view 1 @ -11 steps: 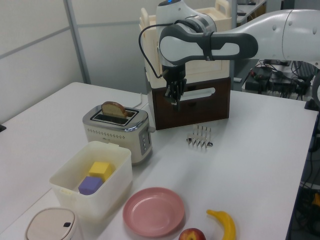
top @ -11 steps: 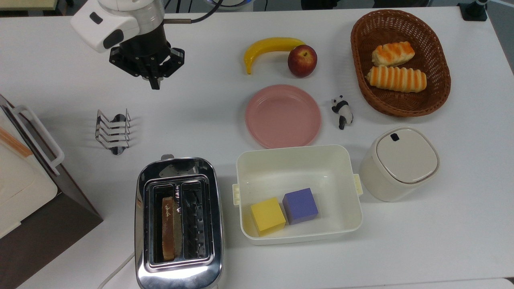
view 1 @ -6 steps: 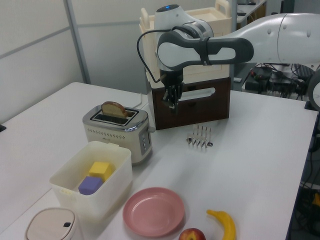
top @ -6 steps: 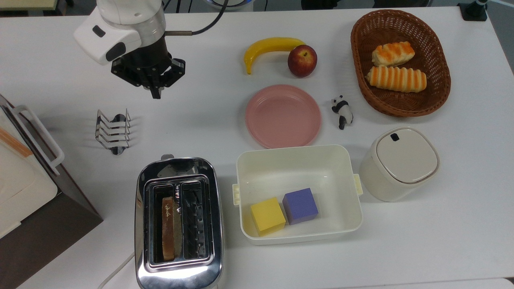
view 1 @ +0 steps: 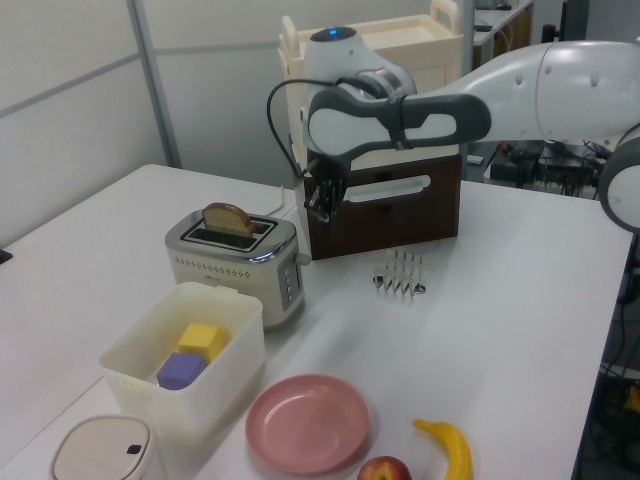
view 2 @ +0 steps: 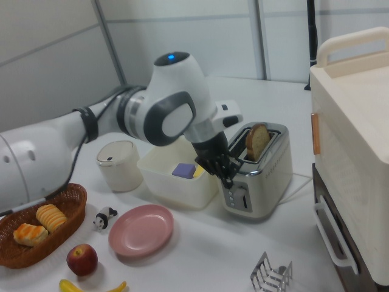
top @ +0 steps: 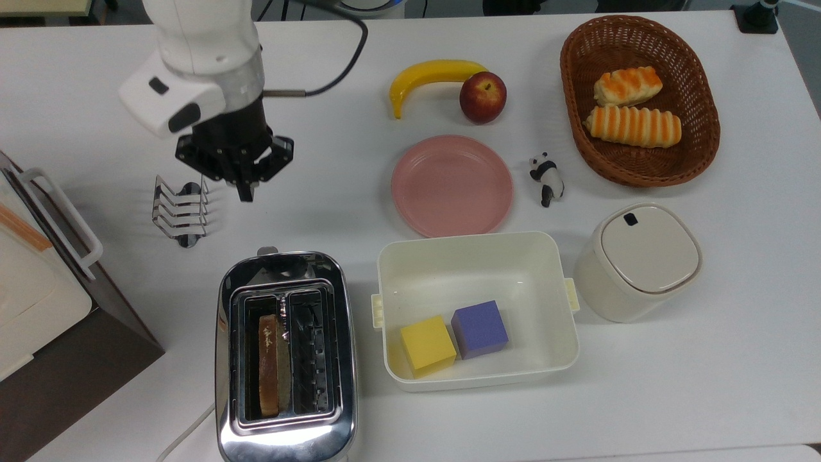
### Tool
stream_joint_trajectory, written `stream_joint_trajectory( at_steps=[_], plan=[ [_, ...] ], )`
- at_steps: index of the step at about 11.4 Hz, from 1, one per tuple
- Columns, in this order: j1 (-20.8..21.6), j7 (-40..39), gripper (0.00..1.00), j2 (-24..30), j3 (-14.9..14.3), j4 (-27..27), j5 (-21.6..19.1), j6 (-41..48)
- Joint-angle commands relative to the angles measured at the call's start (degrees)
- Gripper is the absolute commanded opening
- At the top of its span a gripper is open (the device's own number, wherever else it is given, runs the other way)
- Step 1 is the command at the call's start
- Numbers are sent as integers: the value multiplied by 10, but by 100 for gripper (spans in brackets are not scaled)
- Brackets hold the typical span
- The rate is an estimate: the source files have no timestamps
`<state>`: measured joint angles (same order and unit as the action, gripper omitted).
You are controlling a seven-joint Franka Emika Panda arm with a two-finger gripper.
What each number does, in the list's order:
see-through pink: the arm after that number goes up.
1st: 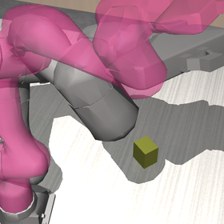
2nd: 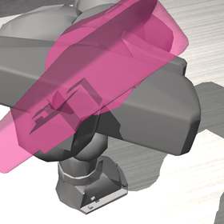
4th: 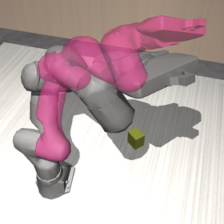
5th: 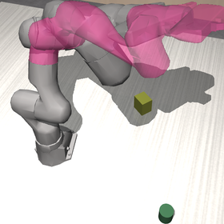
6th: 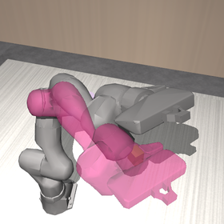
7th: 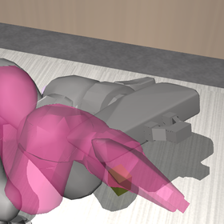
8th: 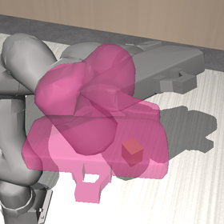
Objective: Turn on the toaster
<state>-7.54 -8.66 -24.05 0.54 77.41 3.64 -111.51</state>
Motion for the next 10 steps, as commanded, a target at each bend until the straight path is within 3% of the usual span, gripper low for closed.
stream_joint_trajectory(
  at_steps=[1,10],
  plan=[
    [1,-8,0,-19,-2,7,-20,-48],
    [5,-10,0,-57,1,12,-19,-104]
  ],
)
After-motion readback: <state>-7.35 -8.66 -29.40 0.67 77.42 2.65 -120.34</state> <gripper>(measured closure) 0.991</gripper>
